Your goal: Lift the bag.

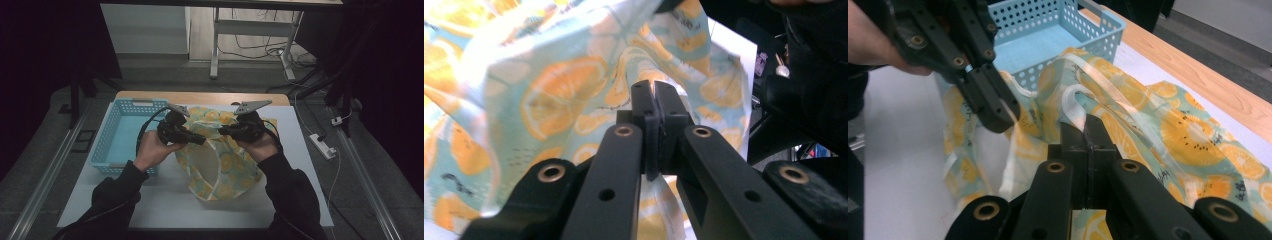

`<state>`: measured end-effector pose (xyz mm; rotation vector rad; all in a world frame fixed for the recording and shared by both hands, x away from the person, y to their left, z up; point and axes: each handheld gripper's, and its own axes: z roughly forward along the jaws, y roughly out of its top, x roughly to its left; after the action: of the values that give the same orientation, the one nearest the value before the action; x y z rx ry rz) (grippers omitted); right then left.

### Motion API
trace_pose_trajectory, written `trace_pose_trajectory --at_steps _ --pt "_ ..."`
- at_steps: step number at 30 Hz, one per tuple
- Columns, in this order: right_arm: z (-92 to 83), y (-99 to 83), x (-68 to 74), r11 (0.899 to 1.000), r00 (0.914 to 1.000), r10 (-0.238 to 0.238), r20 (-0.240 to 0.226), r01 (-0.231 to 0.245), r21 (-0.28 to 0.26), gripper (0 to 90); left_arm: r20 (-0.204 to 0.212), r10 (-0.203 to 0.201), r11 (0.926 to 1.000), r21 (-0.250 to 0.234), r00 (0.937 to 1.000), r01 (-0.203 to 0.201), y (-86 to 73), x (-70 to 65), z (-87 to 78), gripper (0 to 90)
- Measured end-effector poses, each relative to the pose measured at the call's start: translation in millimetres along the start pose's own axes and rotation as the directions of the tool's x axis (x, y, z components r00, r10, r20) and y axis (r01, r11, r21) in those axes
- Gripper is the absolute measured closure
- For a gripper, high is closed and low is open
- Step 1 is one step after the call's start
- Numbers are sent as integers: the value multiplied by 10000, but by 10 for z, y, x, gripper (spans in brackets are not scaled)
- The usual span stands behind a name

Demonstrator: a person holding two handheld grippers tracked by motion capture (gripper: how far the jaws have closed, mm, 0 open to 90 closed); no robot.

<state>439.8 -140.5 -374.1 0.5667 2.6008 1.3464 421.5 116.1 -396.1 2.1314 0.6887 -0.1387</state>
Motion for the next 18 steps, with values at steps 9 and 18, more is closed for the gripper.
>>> trace_pose_trajectory --at_steps 9,18 --pt "-102 203 29 9996 9997 -231 -127 229 -167 900 453 -225 9986 -476 9987 247 151 89 -198 887" --pt "-156 343 -14 9993 9997 -238 -88 235 -293 900 268 -165 9970 -756 9995 185 289 105 -376 887"
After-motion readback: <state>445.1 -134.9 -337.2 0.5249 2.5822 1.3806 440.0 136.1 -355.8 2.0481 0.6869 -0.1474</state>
